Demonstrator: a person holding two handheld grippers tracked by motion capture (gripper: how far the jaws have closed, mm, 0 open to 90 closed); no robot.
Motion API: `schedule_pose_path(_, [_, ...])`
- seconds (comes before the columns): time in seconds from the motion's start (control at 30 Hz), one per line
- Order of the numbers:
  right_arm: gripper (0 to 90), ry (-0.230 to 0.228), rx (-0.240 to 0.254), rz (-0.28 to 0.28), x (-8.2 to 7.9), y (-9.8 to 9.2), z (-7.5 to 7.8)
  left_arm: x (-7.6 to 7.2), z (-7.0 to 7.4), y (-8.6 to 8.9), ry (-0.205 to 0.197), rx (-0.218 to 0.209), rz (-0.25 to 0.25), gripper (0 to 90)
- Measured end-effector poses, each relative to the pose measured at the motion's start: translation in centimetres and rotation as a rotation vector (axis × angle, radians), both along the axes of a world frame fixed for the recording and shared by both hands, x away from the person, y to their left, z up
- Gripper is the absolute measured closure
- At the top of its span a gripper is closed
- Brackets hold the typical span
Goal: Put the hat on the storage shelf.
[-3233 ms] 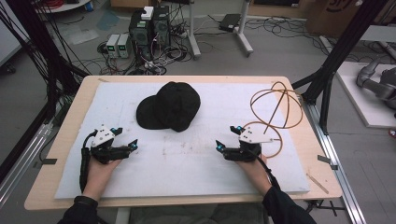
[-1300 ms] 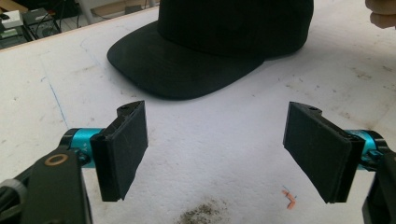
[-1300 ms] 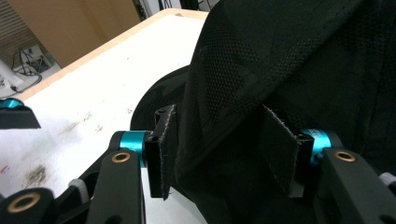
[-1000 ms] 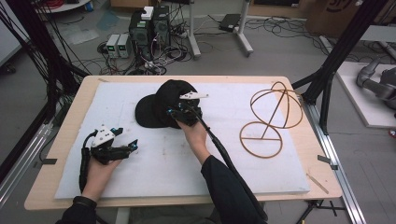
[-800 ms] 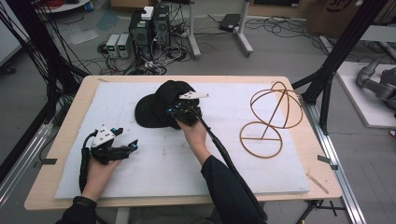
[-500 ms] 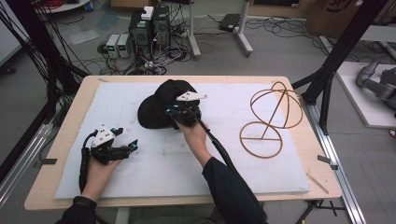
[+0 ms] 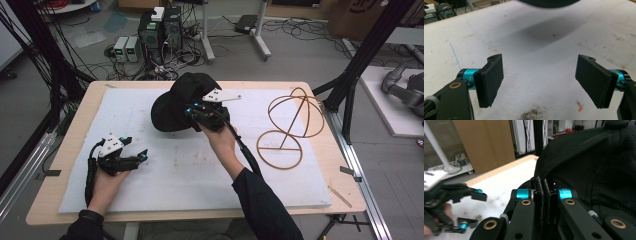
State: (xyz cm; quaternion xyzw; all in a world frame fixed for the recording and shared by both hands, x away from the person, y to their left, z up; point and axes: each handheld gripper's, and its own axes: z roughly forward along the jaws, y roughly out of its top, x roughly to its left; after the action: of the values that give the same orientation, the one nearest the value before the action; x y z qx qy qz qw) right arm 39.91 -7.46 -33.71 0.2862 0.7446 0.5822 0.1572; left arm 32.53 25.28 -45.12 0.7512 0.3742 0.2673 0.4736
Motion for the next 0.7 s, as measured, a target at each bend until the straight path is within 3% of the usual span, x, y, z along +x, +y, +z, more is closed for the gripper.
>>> schedule_pose_path(0.2, [88.6,-0.028,0.028,0.024,-1.2,-1.2,2.3,0.0,0.0,0.0,0.007,-0.001,0.000,23.0])
schedule_pose_path(0.27, [88.6,-0.044,0.047,0.039,-2.0,-2.0,3.9,0.1,0.0,-0.1,0.007,0.003,0.001,23.1])
schedule_pose_path(0.33, [88.6,-0.054,0.050,0.044,-2.2,-2.3,4.3,0.1,0.0,-0.1,0.011,0.007,0.000,23.1])
schedule_pose_path(0.7, [88.6,-0.153,0.047,0.035,-4.9,-6.7,9.5,0.3,0.0,-0.3,0.030,0.027,0.009,23.4])
